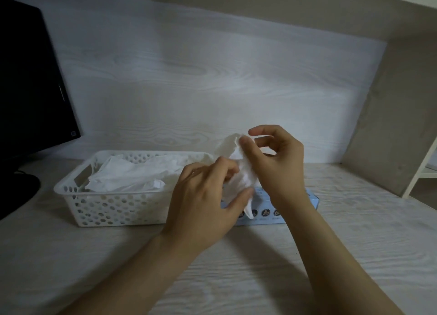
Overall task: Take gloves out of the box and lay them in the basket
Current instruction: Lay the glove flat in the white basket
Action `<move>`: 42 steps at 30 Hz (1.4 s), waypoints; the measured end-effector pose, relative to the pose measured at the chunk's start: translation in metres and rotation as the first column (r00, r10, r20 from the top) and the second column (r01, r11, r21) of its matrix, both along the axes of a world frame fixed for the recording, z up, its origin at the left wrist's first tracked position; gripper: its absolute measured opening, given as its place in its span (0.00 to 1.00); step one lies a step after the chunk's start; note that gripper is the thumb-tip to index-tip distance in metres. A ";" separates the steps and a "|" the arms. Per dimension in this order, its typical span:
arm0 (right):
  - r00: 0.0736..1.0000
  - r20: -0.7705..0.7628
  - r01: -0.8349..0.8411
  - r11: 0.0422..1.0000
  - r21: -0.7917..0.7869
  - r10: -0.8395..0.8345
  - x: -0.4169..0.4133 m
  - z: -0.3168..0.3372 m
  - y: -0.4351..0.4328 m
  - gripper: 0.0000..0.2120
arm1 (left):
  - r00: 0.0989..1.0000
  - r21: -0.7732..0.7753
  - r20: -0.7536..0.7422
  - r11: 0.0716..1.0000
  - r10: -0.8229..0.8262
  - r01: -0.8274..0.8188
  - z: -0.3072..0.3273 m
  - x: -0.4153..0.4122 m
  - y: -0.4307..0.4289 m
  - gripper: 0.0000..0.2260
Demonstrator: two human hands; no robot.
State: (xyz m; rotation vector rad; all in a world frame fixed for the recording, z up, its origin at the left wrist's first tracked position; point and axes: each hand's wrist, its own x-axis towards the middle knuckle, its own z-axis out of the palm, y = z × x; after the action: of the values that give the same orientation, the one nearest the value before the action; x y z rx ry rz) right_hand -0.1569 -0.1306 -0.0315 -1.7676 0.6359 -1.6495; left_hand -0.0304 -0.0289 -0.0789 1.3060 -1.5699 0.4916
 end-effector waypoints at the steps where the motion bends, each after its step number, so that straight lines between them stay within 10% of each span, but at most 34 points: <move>1: 0.999 0.015 -0.039 0.999 0.021 0.039 0.000 0.000 0.001 0.04 | 1.000 -0.018 -0.003 1.000 -0.001 0.001 -0.001 0.002 0.000 0.12; 6: 0.969 0.055 -0.248 0.959 0.139 0.242 -0.002 0.001 0.002 0.06 | 0.986 -0.098 -0.156 0.994 -0.062 0.047 0.008 0.006 0.001 0.03; 13: 0.876 -0.367 -0.341 0.940 -0.011 0.313 -0.001 -0.007 -0.001 0.23 | 0.948 -0.135 -0.307 0.990 -0.088 0.048 0.020 0.014 0.005 0.07; 18: 0.912 -0.283 -0.317 0.948 -0.033 0.296 0.002 -0.006 0.001 0.02 | 0.913 -0.052 -0.348 0.977 -0.213 0.207 0.024 0.013 0.010 0.13; 28: 0.899 -0.184 -0.377 0.916 0.138 0.398 0.000 -0.004 0.003 0.13 | 0.928 -0.080 -0.370 0.997 -0.043 0.014 0.021 0.024 0.003 0.08; 42: 0.648 -0.087 -0.634 0.599 0.488 0.757 -0.001 0.005 0.013 0.15 | 0.862 -0.068 -0.485 0.989 -0.145 0.128 0.026 0.029 0.004 0.08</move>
State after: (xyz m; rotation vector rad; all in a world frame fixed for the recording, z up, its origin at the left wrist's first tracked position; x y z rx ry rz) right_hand -0.1574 -0.1179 -0.0266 -1.6259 0.2905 -0.6413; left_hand -0.0019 -0.0251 -0.0531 1.1680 -1.2060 0.0796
